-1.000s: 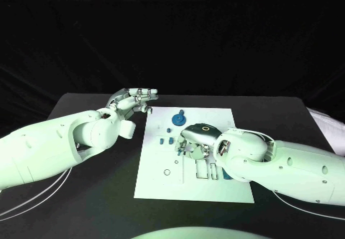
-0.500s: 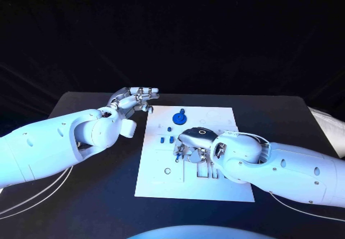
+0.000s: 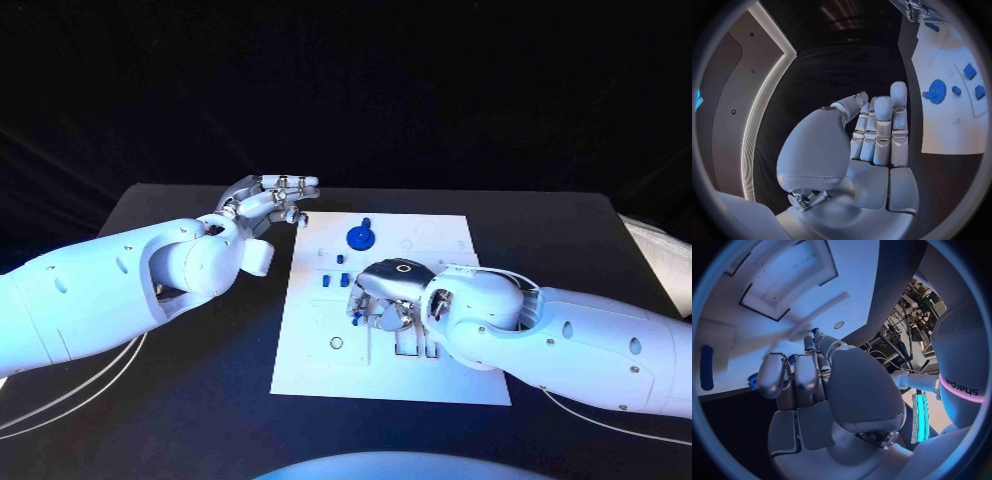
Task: Assemble the parts on the task board
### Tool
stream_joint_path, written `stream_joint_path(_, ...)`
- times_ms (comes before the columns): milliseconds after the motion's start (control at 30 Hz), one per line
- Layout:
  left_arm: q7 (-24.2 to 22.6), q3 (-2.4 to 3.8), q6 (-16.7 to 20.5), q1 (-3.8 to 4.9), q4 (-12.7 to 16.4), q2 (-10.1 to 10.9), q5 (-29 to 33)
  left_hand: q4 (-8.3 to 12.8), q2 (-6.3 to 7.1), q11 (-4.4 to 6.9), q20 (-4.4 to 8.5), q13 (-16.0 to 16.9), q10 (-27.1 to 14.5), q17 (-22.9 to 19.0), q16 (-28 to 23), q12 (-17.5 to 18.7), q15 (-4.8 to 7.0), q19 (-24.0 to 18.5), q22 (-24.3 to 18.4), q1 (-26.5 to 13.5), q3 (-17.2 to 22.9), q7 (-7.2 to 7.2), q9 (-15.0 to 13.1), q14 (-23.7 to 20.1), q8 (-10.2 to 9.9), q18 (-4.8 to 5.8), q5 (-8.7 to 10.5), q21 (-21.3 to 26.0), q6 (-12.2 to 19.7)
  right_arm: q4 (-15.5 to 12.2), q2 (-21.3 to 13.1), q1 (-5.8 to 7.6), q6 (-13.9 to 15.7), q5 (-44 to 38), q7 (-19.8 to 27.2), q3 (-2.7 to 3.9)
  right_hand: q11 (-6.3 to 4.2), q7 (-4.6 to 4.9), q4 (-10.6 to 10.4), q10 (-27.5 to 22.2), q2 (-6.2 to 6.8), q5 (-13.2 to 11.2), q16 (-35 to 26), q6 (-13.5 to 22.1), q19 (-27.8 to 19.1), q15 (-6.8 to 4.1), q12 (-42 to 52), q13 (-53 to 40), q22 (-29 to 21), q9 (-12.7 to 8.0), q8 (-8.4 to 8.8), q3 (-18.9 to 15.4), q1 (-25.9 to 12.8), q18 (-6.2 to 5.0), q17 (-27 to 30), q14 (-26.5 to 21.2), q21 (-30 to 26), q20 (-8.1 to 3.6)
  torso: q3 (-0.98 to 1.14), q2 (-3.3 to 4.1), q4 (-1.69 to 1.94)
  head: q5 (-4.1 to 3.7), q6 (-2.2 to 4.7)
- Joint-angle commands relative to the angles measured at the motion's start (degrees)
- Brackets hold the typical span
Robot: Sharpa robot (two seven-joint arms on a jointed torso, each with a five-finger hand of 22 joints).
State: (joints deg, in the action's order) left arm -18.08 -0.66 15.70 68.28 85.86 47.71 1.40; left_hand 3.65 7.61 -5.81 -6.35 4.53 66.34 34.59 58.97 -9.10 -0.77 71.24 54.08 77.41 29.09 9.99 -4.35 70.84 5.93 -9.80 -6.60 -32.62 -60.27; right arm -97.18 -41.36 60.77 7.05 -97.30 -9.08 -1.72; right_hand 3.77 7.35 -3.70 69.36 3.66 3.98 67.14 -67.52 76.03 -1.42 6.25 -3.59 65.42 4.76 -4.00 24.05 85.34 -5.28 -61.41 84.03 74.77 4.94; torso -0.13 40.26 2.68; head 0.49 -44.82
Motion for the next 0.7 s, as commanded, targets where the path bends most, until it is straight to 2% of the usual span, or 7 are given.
stream_joint_path(33, -0.01, 0.03, -1.13, -0.01, 0.10, -0.04, 0.24, 0.05, -0.03, -0.08, 0.01, 0.07, -0.24, -0.05, -0.35, -0.24, -0.01, -0.16, -0.04, 0.56, -0.29, 0.31, 0.08, -0.38, 0.18, -0.64, -0.31, 0.12, 0.16, -0.01, 0.14, -0.09, -2.09, -1.35, -0.18, -0.04, 0.08, 0.17, -0.13, 0.27, -0.07, -0.25, 0.17, -0.03, 0.01, 0.54, -0.21, -0.08, -0.01, 0.05, -0.20, 0.33, -0.32, -0.21, -0.02, 1.60, 0.34, 0.17, -0.01, 0.02, 0.03, 0.06, -0.04)
stream_joint_path(400, 0.09, 0.02, -1.23, -0.02, 0.08, -0.03, 0.23, 0.04, -0.02, -0.10, 0.00, 0.06, -0.31, -0.20, -0.44, -0.26, -0.03, -0.16, -0.06, 0.53, -0.37, 0.32, 0.09, -0.44, 0.18, -0.63, -0.31, 0.16, 0.21, 0.22, 0.69, -0.09, -2.95, -3.64, -1.46, -0.10, 0.08, 0.16, -0.08, 0.25, -0.04, -0.27, 0.22, -0.01, 0.02, 0.54, -0.25, -0.07, 0.02, 0.05, -0.19, 0.37, -0.42, -0.20, -0.06, 1.60, 0.35, 0.17, -0.01, 0.05, 0.01, 0.01, -0.12)
stream_joint_path(533, 0.11, 0.02, -1.22, -0.02, 0.07, -0.05, 0.23, 0.04, -0.02, -0.10, 0.00, 0.06, -0.31, -0.20, -0.44, -0.26, -0.03, -0.16, -0.06, 0.53, -0.37, 0.32, 0.09, -0.44, 0.18, -0.63, -0.31, 0.16, 0.21, 0.61, 1.13, -0.09, -4.17, -4.11, -2.16, -0.21, 0.21, 0.21, -0.08, -0.10, 0.43, -0.23, 0.26, 0.27, -0.06, 0.64, -0.61, -0.04, -0.03, 0.02, -0.05, 0.25, -1.49, -0.21, -0.01, 1.57, 0.32, 0.26, -0.02, 0.02, 0.05, 0.04, -0.19)
stream_joint_path(600, 0.11, 0.02, -1.22, -0.02, 0.07, -0.05, 0.23, 0.04, -0.02, -0.10, 0.00, 0.06, -0.31, -0.20, -0.44, -0.26, -0.03, -0.16, -0.06, 0.53, -0.37, 0.32, 0.09, -0.44, 0.18, -0.63, -0.31, 0.16, 0.21, 0.79, 1.25, -0.09, -4.43, -4.16, -2.34, -0.26, 0.48, 0.47, -0.36, -1.01, 1.09, 0.54, 0.16, 1.04, -0.22, 0.89, -1.19, 0.03, -0.23, -0.15, 0.27, -0.14, -2.59, -0.24, 0.17, 1.50, 0.18, 0.40, -0.03, 0.01, 0.05, 0.06, -0.22)
stream_joint_path(700, 0.14, 0.02, -1.18, -0.03, 0.07, -0.04, 0.23, 0.04, -0.02, -0.10, 0.00, 0.06, -0.31, -0.20, -0.44, -0.26, -0.03, -0.16, -0.06, 0.53, -0.37, 0.32, 0.09, -0.44, 0.18, -0.63, -0.31, 0.16, 0.21, 1.01, 1.37, -0.11, -3.44, -4.08, -2.39, -0.36, 1.32, 1.48, -1.23, -3.28, 3.83, 4.92, 0.19, 4.02, -0.48, 1.67, -2.21, -0.03, -0.54, -0.82, 0.49, -1.99, -5.56, -0.28, 0.30, 1.37, -0.07, 0.97, -0.03, 0.03, 0.02, 0.12, -0.27)
